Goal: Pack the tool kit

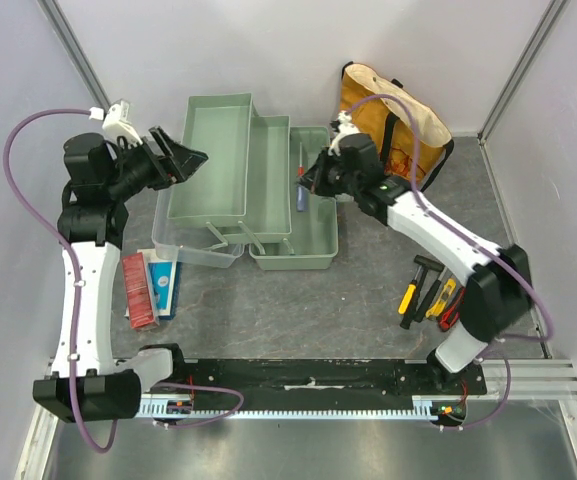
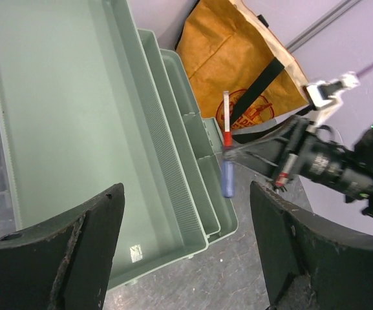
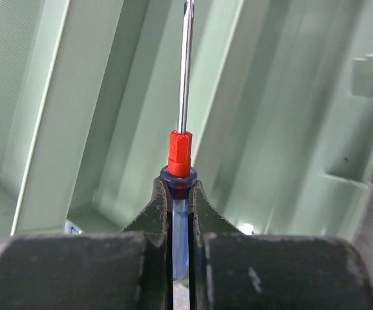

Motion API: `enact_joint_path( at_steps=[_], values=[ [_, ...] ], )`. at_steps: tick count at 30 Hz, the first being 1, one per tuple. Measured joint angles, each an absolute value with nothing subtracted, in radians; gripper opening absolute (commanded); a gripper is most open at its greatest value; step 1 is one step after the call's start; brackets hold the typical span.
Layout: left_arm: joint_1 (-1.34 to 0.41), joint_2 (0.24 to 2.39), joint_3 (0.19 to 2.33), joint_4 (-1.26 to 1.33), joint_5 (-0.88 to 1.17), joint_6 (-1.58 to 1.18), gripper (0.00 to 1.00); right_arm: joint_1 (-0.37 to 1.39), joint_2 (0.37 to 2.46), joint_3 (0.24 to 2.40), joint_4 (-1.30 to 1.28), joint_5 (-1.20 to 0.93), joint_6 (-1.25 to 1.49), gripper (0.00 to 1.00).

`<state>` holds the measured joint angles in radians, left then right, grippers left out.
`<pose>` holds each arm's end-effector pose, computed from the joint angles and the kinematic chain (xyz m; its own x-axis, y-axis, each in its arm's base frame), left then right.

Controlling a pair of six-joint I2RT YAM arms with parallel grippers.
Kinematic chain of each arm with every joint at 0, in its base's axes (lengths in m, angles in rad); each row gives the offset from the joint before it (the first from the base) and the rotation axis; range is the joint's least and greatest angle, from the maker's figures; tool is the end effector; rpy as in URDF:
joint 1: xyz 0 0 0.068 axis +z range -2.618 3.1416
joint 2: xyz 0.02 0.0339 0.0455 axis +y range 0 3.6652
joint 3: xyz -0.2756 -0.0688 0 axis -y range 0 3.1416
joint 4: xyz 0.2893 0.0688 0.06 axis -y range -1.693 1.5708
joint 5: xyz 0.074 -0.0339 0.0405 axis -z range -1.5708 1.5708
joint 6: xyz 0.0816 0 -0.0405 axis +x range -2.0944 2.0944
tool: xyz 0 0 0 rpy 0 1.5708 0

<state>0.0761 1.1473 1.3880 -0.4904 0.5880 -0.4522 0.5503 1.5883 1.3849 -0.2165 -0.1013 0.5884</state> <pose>0.3134 -0.0215 0.4569 -0.4282 -0.3973 -0.8117 0.3175 0.7748 -0.5467 0.3895 0.2486 0.3261 -0.6215 0.2665 -0.7367 -0.3054 0.7835 0.5411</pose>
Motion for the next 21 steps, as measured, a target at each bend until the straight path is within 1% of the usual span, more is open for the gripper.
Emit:
enact_joint_path(
  at_steps=[3, 5, 12, 19, 21],
  values=[
    [0.076, 1.121, 1.382, -0.482, 0.58, -0.452, 0.84, 0.577, 1.712, 1.46, -0.186, -0.117, 0.587, 0.01],
    [0.076, 1.114, 1.378, -0.471, 0.58, -0.452, 0.84, 0.587, 1.75, 1.481, -0.171, -0.115, 0.585, 0.01],
    [0.076, 1.11, 1.346, -0.473, 0.578, -0.45, 0.84, 0.628, 1.778, 1.532, -0.134, -0.086, 0.577, 0.02],
    [0.076, 1.095, 1.317, -0.478, 0.576, -0.433, 0.84, 0.682, 1.818, 1.589, -0.13, -0.028, 0.57, 0.09],
    [0.076, 1.09, 1.317, -0.479, 0.575, -0.425, 0.84, 0.696, 1.851, 1.602, -0.128, 0.002, 0.566, 0.07]
  ],
)
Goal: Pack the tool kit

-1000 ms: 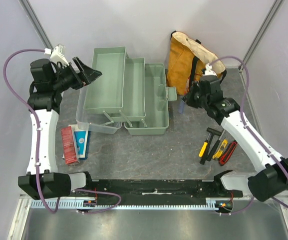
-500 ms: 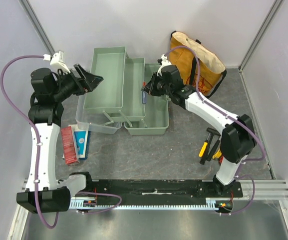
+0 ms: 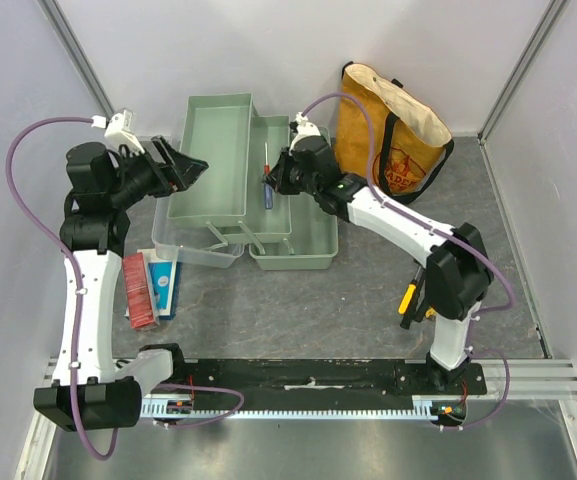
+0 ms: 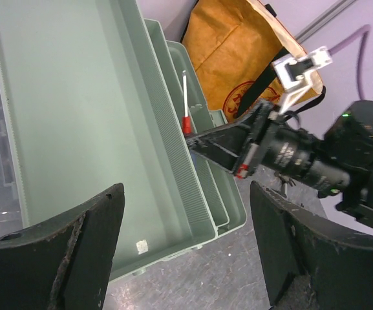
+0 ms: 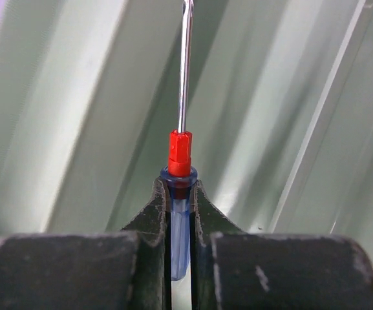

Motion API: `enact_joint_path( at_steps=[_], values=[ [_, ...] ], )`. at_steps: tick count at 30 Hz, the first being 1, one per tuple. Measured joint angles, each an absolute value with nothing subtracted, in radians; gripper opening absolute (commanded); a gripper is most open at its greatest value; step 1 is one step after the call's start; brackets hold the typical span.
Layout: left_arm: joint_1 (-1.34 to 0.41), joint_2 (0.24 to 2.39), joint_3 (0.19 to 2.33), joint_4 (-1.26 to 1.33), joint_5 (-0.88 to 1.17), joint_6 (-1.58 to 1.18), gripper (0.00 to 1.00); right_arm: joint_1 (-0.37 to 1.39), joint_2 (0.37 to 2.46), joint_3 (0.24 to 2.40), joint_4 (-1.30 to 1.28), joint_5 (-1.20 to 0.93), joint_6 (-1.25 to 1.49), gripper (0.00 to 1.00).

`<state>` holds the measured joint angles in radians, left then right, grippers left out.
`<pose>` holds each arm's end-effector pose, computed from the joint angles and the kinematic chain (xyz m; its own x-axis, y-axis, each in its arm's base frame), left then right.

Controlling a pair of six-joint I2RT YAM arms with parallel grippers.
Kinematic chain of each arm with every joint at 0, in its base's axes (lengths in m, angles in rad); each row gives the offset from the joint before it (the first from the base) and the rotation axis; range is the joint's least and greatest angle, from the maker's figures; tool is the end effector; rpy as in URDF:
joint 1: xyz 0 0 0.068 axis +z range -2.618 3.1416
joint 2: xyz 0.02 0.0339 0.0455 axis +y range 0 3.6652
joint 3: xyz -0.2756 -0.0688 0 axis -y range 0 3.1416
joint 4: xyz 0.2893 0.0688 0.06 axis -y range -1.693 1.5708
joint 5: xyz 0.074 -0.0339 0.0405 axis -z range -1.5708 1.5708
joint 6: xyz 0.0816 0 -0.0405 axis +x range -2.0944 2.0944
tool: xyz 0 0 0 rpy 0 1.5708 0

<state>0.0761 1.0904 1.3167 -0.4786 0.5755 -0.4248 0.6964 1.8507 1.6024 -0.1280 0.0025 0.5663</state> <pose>0.3016 -0.0215 0.4457 -0.4171 -0.3786 -0.8263 0.3181 0.7908 -0.5229 0.4113 0.3437 0.3083 -0.5811 0.2135 -0.7853 -0.3886 0.7751 0.4982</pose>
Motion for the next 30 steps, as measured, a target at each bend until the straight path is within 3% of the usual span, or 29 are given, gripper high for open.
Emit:
enact_joint_path(
  at_steps=[4, 8, 11, 18, 23, 30],
  values=[
    [0.076, 1.074, 1.311, -0.482, 0.574, -0.417, 0.84, 0.72, 1.932, 1.634, -0.155, 0.066, 0.55, 0.18],
    [0.076, 1.055, 1.299, -0.485, 0.565, -0.41, 0.84, 0.743, 1.987, 1.679, -0.186, 0.138, 0.538, 0.49],
    [0.076, 1.044, 1.295, -0.489, 0.555, -0.402, 0.84, 0.758, 1.989, 1.72, -0.227, 0.189, 0.519, 0.6],
    [0.076, 1.011, 1.299, -0.539, 0.528, -0.368, 0.85, 0.761, 1.956, 1.783, -0.324, 0.254, 0.496, 0.63],
    [0.076, 0.994, 1.302, -0.538, 0.529, -0.356, 0.88, 0.733, 1.809, 1.737, -0.381, 0.292, 0.484, 0.62],
    [0.076, 1.01, 1.303, -0.499, 0.55, -0.356, 0.9, 0.556, 1.43, 1.367, -0.405, 0.339, 0.486, 0.52]
  ],
)
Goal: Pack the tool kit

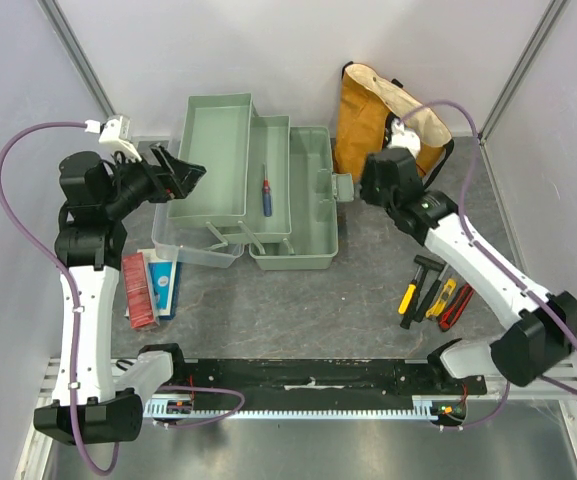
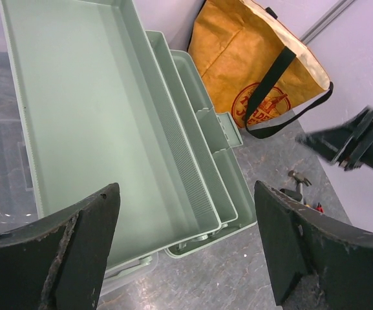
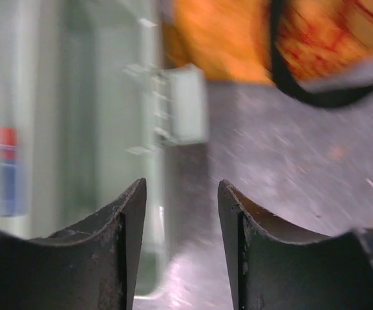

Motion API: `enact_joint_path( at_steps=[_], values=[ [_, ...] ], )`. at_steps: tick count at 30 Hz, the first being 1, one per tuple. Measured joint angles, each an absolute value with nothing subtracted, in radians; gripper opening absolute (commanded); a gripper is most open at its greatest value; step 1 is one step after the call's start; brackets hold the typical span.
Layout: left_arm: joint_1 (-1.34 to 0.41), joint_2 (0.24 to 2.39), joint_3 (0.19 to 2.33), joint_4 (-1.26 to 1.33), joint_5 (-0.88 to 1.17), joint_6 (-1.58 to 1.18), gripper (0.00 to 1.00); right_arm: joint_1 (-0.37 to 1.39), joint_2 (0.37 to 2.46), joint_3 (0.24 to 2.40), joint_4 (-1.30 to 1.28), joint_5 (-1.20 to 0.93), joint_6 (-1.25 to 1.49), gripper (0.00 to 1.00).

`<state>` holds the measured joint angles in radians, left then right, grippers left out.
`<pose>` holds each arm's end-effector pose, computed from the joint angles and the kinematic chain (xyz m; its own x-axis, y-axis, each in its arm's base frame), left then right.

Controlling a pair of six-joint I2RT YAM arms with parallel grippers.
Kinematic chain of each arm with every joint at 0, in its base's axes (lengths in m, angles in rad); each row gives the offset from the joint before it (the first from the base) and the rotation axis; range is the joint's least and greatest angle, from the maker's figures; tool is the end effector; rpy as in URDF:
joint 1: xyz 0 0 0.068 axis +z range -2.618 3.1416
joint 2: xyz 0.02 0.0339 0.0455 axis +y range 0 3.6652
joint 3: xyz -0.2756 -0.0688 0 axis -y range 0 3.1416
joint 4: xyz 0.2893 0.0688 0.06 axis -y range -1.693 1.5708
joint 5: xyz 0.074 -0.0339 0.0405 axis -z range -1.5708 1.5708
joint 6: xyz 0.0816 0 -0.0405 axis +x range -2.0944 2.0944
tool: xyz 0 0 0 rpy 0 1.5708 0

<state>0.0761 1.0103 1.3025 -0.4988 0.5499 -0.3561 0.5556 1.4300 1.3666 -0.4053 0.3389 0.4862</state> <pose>0.2762 -0.0217 0.4583 -0.3469 -0.3245 -0.8800 0.3460 0.8278 -0.4417 0.3614 0.1924 0.3597 -0.4540 0.2369 -0.8589 -0.0377 0.9581 0.2841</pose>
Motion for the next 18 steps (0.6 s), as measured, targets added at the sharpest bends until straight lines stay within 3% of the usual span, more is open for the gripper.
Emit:
enact_joint_path(
  at_steps=[5, 14, 18],
  values=[
    [0.076, 1.017, 1.301, -0.49, 0.55, -0.356, 0.9, 0.465, 1.329, 1.073, -0.484, 0.356, 0.517, 0.44],
    [0.076, 1.008, 1.251, -0.446, 0.534, -0.356, 0.9, 0.442, 1.252, 0.722, -0.573, 0.371, 0.6, 0.44],
    [0.076, 1.007, 1.245, -0.437, 0.531, -0.356, 0.9, 0.44, 1.207, 0.686, -0.576, 0.393, 0.615, 0.51]
  ],
)
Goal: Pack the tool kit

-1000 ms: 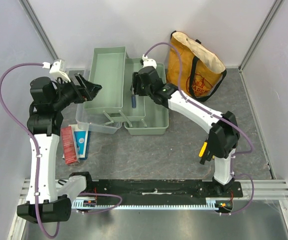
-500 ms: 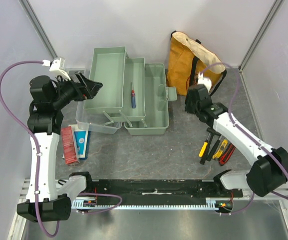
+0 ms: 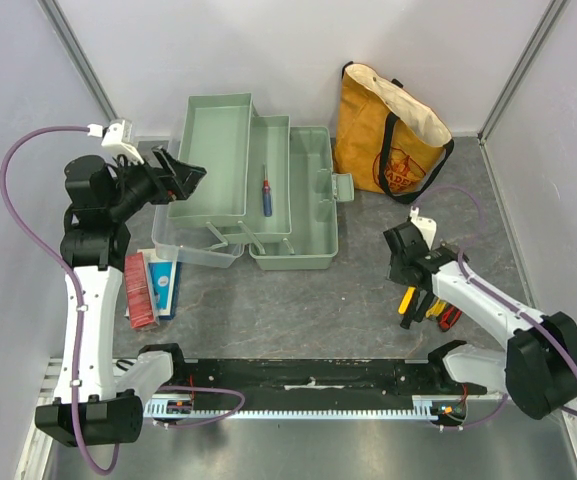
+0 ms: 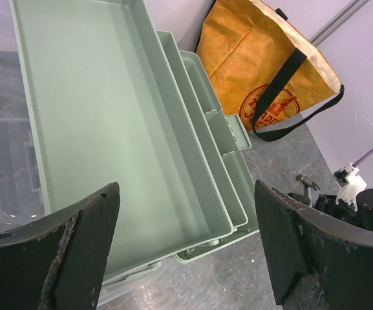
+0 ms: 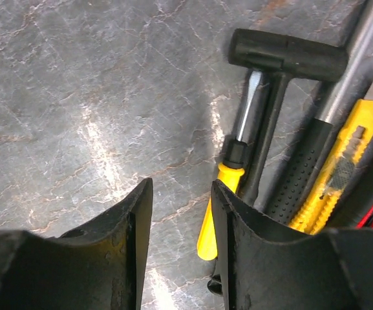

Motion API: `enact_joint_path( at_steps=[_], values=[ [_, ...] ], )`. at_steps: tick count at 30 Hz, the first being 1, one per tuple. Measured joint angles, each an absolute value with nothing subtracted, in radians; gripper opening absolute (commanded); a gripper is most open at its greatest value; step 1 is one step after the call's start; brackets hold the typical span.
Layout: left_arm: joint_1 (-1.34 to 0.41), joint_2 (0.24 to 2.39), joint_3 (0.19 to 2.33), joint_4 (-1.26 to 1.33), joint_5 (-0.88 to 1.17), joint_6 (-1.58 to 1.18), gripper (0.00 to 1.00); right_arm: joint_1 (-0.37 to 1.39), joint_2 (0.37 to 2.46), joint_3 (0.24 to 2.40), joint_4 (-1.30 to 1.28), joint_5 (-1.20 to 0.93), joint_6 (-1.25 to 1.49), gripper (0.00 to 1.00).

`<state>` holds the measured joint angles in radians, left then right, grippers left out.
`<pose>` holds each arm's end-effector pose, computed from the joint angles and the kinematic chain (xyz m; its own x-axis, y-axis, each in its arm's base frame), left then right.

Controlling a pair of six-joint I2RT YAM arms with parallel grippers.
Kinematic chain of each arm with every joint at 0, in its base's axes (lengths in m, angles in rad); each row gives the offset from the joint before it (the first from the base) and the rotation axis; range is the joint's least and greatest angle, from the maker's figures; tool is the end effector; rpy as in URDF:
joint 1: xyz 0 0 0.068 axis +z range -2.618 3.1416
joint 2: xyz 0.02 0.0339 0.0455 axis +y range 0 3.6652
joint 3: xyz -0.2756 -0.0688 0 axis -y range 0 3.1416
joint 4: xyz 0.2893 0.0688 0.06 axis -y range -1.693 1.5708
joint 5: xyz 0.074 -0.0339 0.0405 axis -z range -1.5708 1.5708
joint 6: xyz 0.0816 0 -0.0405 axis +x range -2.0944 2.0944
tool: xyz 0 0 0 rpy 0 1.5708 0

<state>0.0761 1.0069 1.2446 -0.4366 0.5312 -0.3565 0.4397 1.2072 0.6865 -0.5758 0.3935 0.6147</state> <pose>0.2836 -0.0198 0.4443 -0.3346 -0.3273 -0.8837 0.3338 0.8358 -0.4359 0.2586 0.0870 0.1463 -0.7930 0.2156 -0.5698 0.2725 0.9620 -0.0153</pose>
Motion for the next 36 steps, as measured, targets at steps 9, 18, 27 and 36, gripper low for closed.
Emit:
enact_joint_path(
  at_steps=[9, 18, 27, 36],
  values=[
    [0.076, 1.0, 1.225, -0.431, 0.525, -0.356, 0.9, 0.395, 1.165, 0.621, -0.577, 0.427, 0.668, 0.61],
    [0.076, 1.0, 1.216, -0.43, 0.525, -0.356, 0.9, 0.365, 1.154, 0.556, -0.544, 0.386, 0.719, 0.51],
    [0.076, 1.002, 1.209, -0.426, 0.525, -0.356, 0.9, 0.351, 1.164, 0.535, -0.474, 0.358, 0.748, 0.43],
    [0.076, 1.007, 1.203, -0.422, 0.525, -0.356, 0.89, 0.352, 1.152, 0.547, -0.506, 0.388, 0.748, 0.6]
  ],
)
